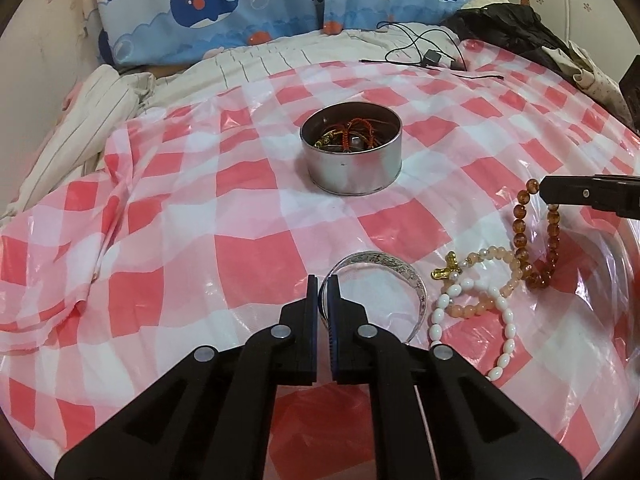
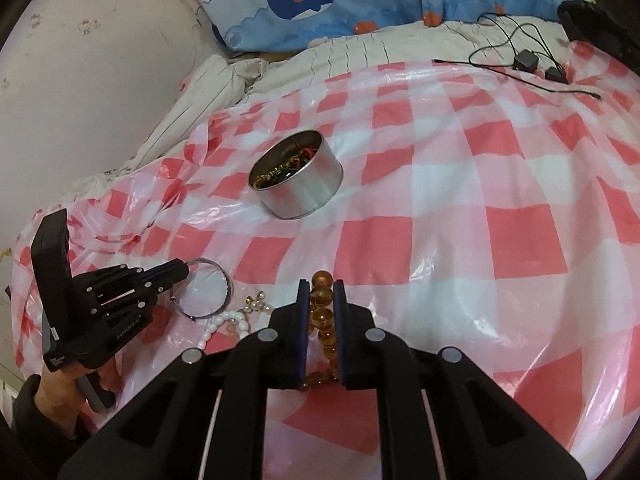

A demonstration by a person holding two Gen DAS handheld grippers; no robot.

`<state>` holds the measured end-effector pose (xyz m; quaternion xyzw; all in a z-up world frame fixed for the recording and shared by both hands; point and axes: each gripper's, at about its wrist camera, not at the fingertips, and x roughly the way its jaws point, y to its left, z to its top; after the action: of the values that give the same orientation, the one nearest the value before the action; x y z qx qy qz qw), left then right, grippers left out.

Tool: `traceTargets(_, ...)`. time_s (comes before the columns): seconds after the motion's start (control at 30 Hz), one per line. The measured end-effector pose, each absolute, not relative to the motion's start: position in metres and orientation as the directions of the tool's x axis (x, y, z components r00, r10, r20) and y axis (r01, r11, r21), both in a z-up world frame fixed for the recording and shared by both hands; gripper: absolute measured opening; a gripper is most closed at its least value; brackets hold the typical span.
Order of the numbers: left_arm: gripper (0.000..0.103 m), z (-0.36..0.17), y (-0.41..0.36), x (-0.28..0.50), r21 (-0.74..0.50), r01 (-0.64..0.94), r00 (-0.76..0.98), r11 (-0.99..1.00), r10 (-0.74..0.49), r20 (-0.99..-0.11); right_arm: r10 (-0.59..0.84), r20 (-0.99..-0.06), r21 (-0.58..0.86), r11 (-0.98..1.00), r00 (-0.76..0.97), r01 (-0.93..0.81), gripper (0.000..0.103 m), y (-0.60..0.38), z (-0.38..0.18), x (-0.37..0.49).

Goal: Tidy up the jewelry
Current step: 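Grasp the silver bangle with the left tool while the right tool grasps the amber bead bracelet, then drop the amber bracelet into the tin with the right tool while the left tool drops the bangle in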

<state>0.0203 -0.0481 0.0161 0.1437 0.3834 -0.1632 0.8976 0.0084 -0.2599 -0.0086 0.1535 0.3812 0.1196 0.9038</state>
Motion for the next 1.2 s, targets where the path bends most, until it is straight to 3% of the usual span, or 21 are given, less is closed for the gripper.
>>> traceTargets(0.6,0.004,0.017,-0.049,0.020,0.132,0.401,0.655,0.906,-0.184,-0.733,0.352,-0.626,0.385,0.916,0.696,-0.117,0.012,-0.261,-0.005,0.006)
traceTargets(0.77,0.004,0.022,-0.044,0.022,0.078,0.400,0.643,0.913,-0.219,-0.734,0.360,-0.618,0.394,0.911,0.699,-0.121,0.012,-0.262,-0.004,0.005)
traceTargets(1.2,0.004,0.063,-0.034,0.036,-0.060,0.408,0.675,0.911,-0.345,-0.653,0.478,-0.478,0.541,0.821,0.737,-0.182,0.012,-0.263,0.017,0.014)
